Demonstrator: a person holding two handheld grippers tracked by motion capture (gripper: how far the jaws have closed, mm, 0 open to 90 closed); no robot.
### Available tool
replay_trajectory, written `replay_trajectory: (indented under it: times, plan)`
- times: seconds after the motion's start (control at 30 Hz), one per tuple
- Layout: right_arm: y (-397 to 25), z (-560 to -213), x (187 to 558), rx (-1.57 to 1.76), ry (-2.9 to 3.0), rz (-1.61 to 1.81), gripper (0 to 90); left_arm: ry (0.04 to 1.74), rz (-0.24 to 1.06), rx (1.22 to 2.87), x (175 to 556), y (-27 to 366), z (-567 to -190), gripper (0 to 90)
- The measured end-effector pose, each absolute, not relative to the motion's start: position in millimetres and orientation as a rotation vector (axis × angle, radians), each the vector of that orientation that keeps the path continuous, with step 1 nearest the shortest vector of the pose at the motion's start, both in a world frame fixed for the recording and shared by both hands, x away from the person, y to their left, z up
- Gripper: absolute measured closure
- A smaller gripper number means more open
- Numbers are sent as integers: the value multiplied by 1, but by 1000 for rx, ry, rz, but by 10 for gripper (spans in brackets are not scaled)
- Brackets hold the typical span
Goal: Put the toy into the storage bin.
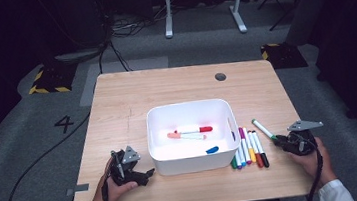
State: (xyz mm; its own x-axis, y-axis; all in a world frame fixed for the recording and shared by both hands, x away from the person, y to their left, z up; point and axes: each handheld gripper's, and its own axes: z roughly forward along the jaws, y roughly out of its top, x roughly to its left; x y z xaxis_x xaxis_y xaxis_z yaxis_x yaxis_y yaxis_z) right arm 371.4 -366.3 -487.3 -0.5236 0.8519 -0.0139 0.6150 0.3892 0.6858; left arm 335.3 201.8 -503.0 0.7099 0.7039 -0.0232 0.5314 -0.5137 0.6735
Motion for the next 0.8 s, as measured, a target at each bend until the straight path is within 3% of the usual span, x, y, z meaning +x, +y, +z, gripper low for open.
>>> replay_trajectory:
  times: [0.43, 0.8]
  plan:
    - [-372, -440, 361, 1175, 2208, 1105, 752, 932, 329, 2244, 335, 202, -503, 90]
    - [-344, -371, 350, 946, 2201, 1231, 752, 933, 329, 2243, 335, 202, -503, 90]
